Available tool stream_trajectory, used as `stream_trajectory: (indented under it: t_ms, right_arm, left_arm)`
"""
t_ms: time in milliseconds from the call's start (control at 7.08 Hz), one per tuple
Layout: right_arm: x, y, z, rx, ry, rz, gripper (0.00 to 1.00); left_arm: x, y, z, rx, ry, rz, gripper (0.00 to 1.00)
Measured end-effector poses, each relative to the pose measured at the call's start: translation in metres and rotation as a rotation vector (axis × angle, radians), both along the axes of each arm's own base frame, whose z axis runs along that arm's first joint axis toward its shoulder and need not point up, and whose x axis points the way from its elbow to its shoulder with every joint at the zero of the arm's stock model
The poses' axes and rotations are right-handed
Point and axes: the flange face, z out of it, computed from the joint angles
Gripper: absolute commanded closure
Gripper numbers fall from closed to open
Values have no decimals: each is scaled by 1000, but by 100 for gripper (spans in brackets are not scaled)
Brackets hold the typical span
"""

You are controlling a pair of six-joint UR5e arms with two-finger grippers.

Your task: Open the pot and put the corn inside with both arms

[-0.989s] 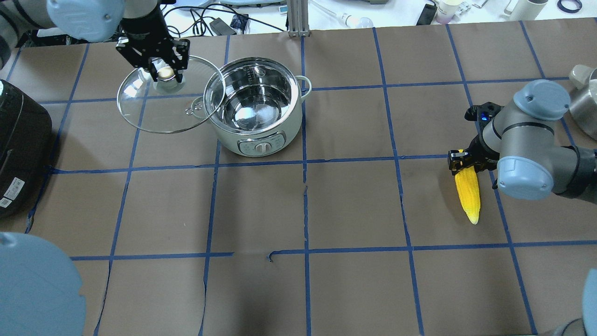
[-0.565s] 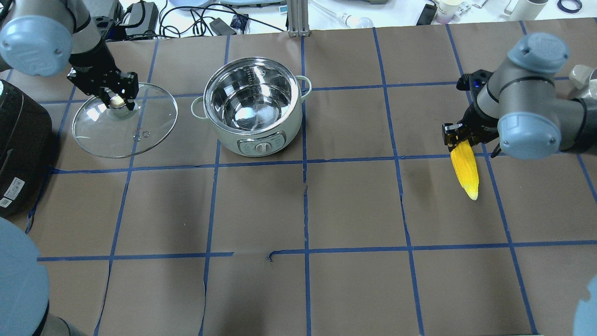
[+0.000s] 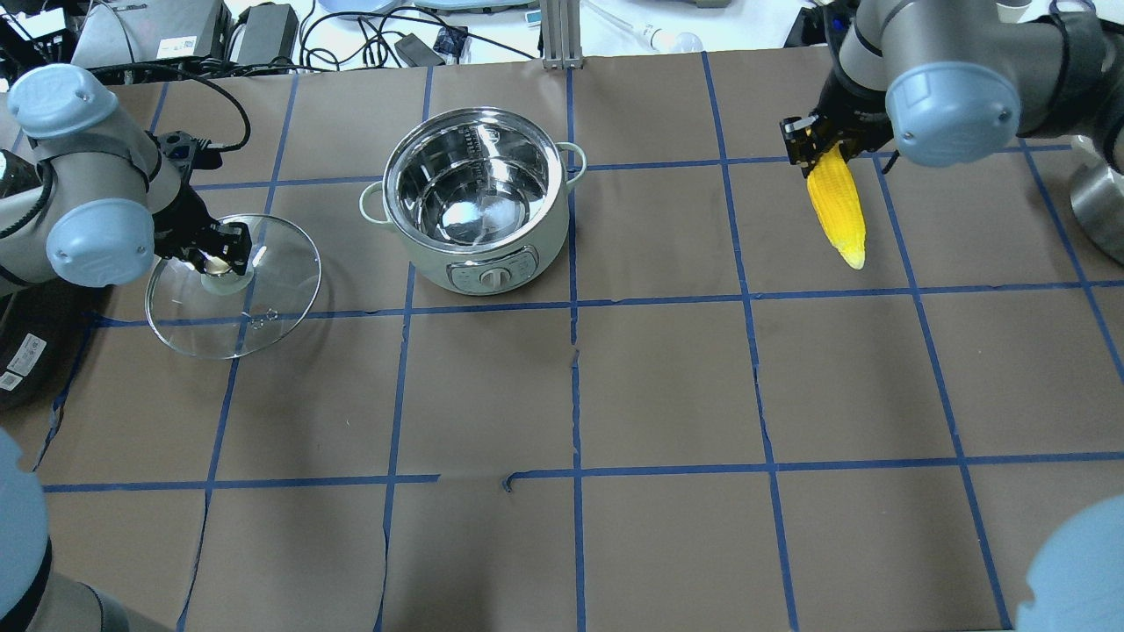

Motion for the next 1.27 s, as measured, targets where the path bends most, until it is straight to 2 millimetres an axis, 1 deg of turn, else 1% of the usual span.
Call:
stream_trajectory:
  t_ms: [141, 283, 424, 565, 707, 848, 989, 1130, 1272]
  right_arm:
    - [40, -20, 8, -12, -6, -7, 68]
    - [87, -36, 18, -24, -21, -35, 68]
    - [131, -48, 22, -32, -48, -73, 68]
    - [168, -58, 25, -40, -80, -116, 69]
    - [202, -63, 31, -55, -112, -158, 69]
    - [234, -67, 33, -69, -135, -187, 69]
    - [265, -72, 30, -80, -153, -205, 69]
    - [300, -73, 23, -83, -168, -213, 69]
    - [326, -68, 15, -81, -174, -207, 69]
  left_arm:
    - [2, 9, -11, -9, 27, 9, 74]
    - [6, 13, -16, -27, 35, 15, 1]
    - [8, 13, -18, -41, 35, 14, 0]
    - [8, 13, -18, -47, 33, 11, 0]
    - [7, 10, -12, -48, 31, 8, 0]
    - [6, 4, 6, -21, 35, 8, 0]
    - [7, -4, 42, 47, 59, 11, 0]
    - [4, -12, 86, 105, 80, 6, 0]
    - [-14, -18, 129, 140, 88, -23, 0]
